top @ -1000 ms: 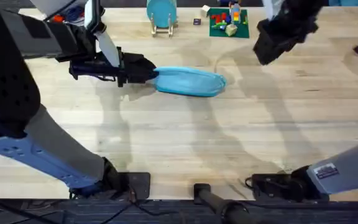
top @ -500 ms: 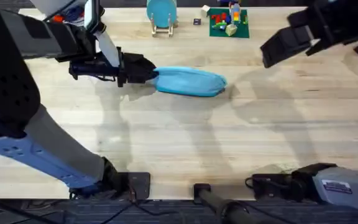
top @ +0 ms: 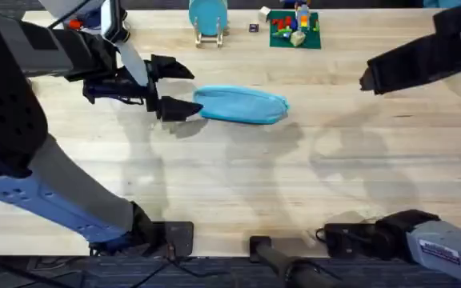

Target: Unzip the bag, pick up the pens from the table one at a time and place them inside, then zip the bag closed.

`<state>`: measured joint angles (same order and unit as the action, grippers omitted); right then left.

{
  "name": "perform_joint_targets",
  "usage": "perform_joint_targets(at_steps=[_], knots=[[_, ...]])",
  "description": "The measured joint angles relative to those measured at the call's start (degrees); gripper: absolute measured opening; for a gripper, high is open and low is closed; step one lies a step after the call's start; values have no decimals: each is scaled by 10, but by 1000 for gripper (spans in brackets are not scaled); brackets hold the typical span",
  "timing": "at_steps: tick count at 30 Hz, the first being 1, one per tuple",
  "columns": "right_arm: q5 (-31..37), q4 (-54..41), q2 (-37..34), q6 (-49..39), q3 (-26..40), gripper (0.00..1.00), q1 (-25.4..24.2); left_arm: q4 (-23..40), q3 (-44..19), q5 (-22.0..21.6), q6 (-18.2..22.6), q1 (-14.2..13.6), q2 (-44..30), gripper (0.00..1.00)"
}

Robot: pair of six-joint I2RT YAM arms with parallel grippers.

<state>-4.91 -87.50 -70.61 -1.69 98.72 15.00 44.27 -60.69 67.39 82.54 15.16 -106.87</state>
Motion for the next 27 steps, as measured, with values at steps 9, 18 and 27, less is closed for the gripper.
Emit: perform_joint_targets(at_steps=[9, 18, 27], knots=[[-5, 1, -9, 0, 0, 997, 0, -6, 0, -2, 0, 0, 0, 995], [-5, 2, -18, 0, 0, 998, 0, 21, 0, -27, 0, 0, 33, 995], [-12, 2, -19, 0, 0, 998, 0, 142, 0, -88, -3, 0, 173, 995]])
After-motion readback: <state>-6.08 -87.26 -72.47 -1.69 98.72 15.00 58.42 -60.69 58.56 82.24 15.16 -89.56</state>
